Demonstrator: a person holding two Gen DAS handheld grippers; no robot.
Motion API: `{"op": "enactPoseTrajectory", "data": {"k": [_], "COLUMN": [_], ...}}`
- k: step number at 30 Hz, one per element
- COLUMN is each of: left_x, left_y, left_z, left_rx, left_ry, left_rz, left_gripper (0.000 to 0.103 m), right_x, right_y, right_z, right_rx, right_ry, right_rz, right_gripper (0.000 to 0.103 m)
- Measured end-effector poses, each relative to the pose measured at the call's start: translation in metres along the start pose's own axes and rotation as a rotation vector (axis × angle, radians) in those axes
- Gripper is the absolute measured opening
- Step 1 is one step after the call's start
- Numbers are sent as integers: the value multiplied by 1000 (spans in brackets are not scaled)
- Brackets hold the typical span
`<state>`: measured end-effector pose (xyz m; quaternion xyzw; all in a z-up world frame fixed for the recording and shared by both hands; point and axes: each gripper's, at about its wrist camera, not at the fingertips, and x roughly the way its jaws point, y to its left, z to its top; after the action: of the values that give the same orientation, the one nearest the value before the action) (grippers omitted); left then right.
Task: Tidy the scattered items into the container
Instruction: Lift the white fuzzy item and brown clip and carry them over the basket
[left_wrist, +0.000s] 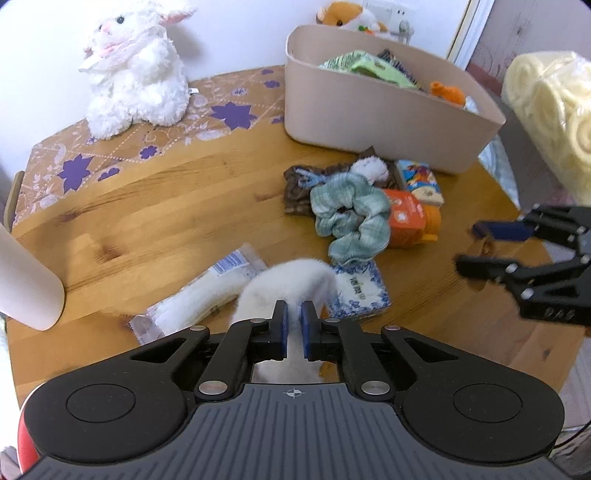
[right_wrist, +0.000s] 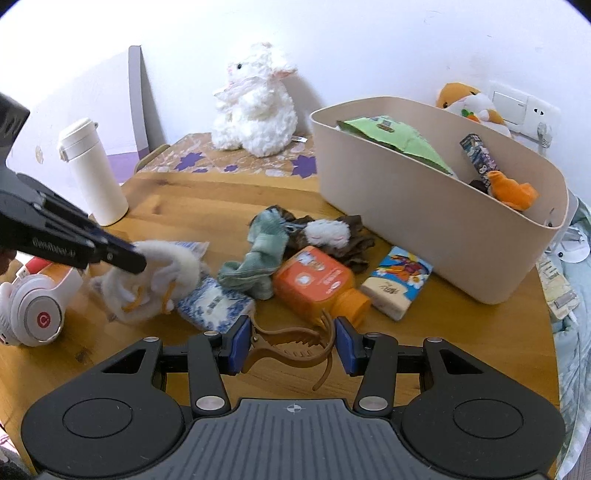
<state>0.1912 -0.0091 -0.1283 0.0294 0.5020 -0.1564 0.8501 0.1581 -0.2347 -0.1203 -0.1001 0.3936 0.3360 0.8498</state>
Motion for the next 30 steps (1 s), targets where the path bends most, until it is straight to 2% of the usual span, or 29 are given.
{"op": "enactPoseTrajectory", "data": {"k": [16, 30], "left_x": [-6, -40], "left_y": [3, 7], "left_z": [1, 8], "left_rx": [-50, -68], "left_ry": [-33, -119], "left_rz": [52, 55], "left_gripper": [5, 5], "right_x": [-1, -2], "right_y": [-9, -9], "right_z": [7, 24], "right_rx": [-15, -46], "right_ry": [-10, -49], "right_rz": [12, 25], "right_gripper": [45, 45]}}
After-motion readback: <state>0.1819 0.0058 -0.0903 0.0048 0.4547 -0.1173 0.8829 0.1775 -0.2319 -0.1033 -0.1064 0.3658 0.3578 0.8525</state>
